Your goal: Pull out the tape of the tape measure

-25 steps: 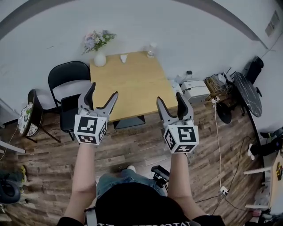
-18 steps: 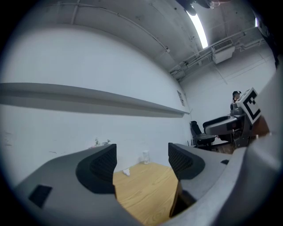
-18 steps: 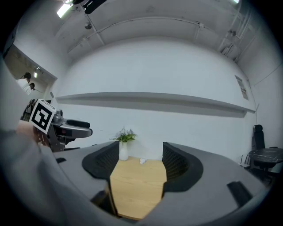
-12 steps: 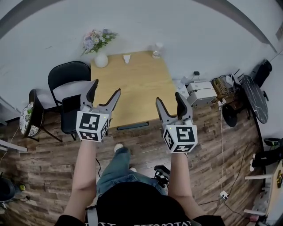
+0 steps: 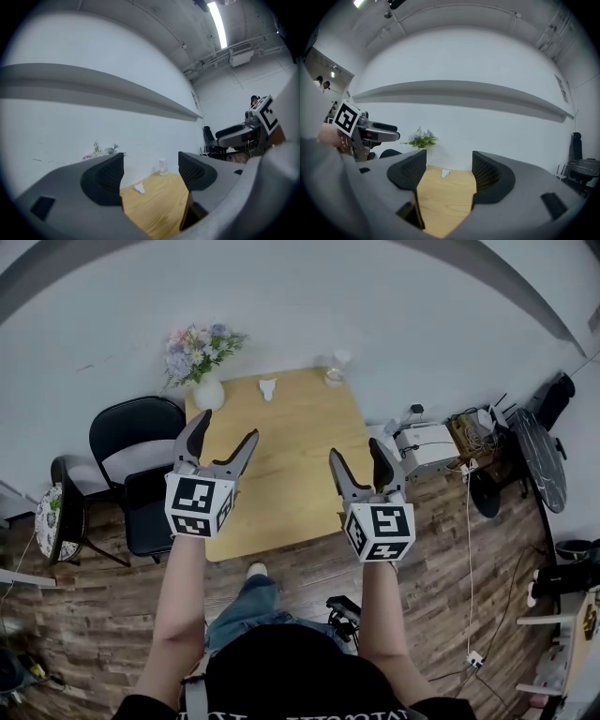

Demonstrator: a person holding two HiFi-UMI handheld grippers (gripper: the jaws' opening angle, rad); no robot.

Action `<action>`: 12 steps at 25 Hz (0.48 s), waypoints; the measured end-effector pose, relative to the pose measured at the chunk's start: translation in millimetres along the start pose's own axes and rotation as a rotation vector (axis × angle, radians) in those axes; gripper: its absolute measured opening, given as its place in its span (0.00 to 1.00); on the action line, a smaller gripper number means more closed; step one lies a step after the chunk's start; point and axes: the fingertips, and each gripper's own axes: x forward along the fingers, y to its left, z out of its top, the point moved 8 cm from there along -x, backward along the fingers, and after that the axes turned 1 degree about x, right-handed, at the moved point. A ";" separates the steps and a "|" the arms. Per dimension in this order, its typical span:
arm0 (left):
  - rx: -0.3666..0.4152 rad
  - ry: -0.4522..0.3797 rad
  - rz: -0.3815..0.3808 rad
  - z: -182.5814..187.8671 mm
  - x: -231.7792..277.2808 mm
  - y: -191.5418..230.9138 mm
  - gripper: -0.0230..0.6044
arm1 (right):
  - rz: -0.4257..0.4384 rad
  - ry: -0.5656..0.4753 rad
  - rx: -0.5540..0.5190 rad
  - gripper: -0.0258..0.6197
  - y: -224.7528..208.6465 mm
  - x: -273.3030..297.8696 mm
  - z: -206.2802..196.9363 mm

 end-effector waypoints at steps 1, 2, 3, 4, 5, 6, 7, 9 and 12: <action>-0.004 0.002 -0.006 -1.5 9.6 6.3 0.60 | 0.002 0.005 -0.004 0.53 0.3 11.8 1.2; -0.006 0.004 -0.014 -2.9 18.7 11.6 0.60 | 0.004 0.010 -0.009 0.53 0.6 22.8 2.2; -0.007 0.006 -0.022 -4.5 27.3 16.3 0.60 | 0.004 0.014 -0.014 0.53 1.0 33.0 3.0; -0.009 0.008 -0.029 -6.2 35.5 20.6 0.60 | 0.003 0.018 -0.017 0.53 1.2 42.7 3.4; -0.014 0.010 -0.037 -8.4 43.6 24.9 0.60 | 0.002 0.022 -0.017 0.53 1.2 52.1 3.5; -0.020 0.012 -0.044 -11.1 51.9 29.3 0.60 | 0.000 0.027 -0.015 0.53 1.2 61.5 3.1; -0.028 0.015 -0.050 -14.2 60.1 33.4 0.60 | 0.000 0.034 -0.012 0.53 1.0 70.5 2.3; -0.043 0.027 -0.060 -21.3 75.5 39.8 0.60 | -0.002 0.049 -0.009 0.53 0.3 86.8 -0.2; -0.061 0.053 -0.063 -33.8 94.5 43.8 0.60 | -0.006 0.069 0.000 0.53 -1.2 106.3 -5.9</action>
